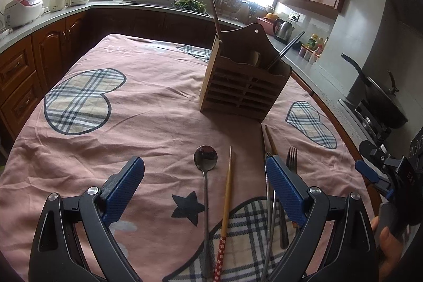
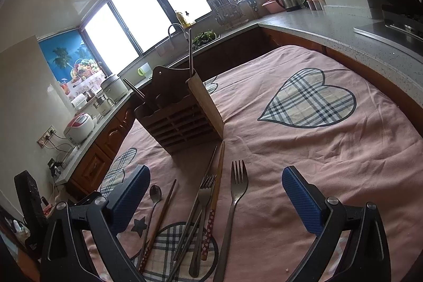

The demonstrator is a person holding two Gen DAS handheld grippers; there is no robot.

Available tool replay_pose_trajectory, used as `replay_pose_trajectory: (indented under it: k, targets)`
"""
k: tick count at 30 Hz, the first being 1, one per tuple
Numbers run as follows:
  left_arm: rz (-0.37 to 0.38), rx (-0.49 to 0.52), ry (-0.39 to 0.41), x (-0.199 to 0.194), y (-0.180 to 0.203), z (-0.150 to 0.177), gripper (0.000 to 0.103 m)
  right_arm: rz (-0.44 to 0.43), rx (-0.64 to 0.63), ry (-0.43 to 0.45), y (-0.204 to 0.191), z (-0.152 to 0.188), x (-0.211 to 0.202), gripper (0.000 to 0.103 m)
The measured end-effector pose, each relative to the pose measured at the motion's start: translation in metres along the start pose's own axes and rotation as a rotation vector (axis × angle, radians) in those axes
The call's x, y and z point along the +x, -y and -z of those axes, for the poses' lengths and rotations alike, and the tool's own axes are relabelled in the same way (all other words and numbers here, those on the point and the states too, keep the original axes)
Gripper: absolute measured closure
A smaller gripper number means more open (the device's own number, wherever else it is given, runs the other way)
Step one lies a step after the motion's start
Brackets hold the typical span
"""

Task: Organize utensils
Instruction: 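Move both open tools back down to the loose utensils on the cloth, then close the left tool on a wooden chopstick while the right tool grasps another chopstick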

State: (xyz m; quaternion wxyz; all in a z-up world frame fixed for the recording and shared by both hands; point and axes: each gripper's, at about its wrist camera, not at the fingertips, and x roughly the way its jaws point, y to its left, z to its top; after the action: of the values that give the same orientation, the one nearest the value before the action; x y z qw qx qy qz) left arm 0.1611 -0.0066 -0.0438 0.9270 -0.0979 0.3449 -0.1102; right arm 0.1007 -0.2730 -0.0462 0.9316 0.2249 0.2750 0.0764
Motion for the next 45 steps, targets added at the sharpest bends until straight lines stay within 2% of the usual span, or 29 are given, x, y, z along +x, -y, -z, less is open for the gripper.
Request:
replay_pose_trajectory:
  k: [8,11,15,17,19,20,25,27,30,33,40,44,45]
  targets:
    - [0.030,0.075,-0.047,0.018,0.017,0.002,0.018,0.013,-0.004,-0.009,0.005,-0.002,0.007,0.002]
    - [0.042,0.104,-0.074,0.029,0.023,0.002,0.026,0.013,-0.012,-0.014,0.004,-0.003,0.012,0.002]
    - [0.049,0.155,-0.109,0.044,0.031,0.000,0.043,0.020,-0.039,-0.020,0.001,-0.006,0.021,0.005]
    - [0.063,0.177,-0.125,0.052,0.035,-0.003,0.049,0.021,-0.059,-0.031,-0.002,-0.009,0.027,0.010]
    - [0.089,0.198,-0.143,0.061,0.038,-0.008,0.056,0.017,-0.070,-0.045,-0.004,-0.014,0.035,0.021]
    - [0.094,0.216,-0.153,0.066,0.041,-0.010,0.056,0.017,-0.073,-0.054,-0.005,-0.016,0.040,0.024]
    - [0.098,0.302,-0.217,0.095,0.053,-0.020,0.059,0.026,-0.103,-0.111,-0.010,-0.028,0.070,0.053]
    - [0.098,0.324,-0.240,0.105,0.055,-0.022,0.060,0.029,-0.115,-0.140,-0.012,-0.032,0.085,0.059]
    - [0.098,0.360,-0.278,0.119,0.058,-0.024,0.063,0.032,-0.136,-0.188,-0.016,-0.035,0.109,0.065]
    - [0.094,0.398,-0.315,0.131,0.061,-0.023,0.071,0.044,-0.163,-0.234,-0.019,-0.034,0.130,0.069]
    - [0.103,0.420,-0.384,0.147,0.058,-0.016,0.083,0.105,-0.199,-0.332,-0.017,-0.025,0.170,0.080]
    - [0.098,0.449,-0.376,0.147,0.060,-0.012,0.084,0.129,-0.234,-0.369,-0.020,-0.021,0.185,0.083]
    - [0.100,0.452,-0.375,0.149,0.062,-0.011,0.087,0.134,-0.241,-0.384,-0.021,-0.019,0.190,0.083]
